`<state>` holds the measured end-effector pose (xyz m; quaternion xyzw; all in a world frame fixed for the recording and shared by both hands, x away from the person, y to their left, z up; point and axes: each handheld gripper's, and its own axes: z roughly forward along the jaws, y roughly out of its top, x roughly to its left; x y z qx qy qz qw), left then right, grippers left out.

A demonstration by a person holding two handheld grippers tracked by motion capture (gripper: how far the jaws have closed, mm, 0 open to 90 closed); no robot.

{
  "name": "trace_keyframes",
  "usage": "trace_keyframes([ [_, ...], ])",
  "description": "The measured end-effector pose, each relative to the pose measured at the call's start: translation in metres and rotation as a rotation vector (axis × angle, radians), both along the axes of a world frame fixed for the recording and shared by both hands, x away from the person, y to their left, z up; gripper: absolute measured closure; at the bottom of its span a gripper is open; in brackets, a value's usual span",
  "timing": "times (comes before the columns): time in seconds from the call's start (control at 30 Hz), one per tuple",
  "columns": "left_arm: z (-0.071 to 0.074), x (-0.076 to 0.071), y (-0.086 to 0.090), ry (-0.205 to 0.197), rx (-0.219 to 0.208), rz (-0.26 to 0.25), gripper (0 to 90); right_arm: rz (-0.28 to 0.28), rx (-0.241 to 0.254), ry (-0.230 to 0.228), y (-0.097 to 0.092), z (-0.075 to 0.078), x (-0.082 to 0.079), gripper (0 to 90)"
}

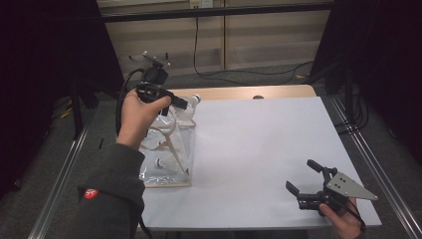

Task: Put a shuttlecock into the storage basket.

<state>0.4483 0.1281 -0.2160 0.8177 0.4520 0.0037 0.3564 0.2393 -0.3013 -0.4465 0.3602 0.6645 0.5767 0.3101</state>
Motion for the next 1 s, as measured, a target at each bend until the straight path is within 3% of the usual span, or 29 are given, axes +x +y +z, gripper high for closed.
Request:
trace_keyframes([
  [0.33, 0.002, 0.001, 0.012, -0.008, 0.008, 0.038, 89.3, -0.001, -0.002, -0.001, 0.000, 0.000, 0.000, 1.2],
  [1.0, 0.005, 0.003, 0.023, -0.016, 0.014, 0.064, 89.3, -0.001, 0.003, -0.002, 0.000, 0.000, 0.000, 1.2],
])
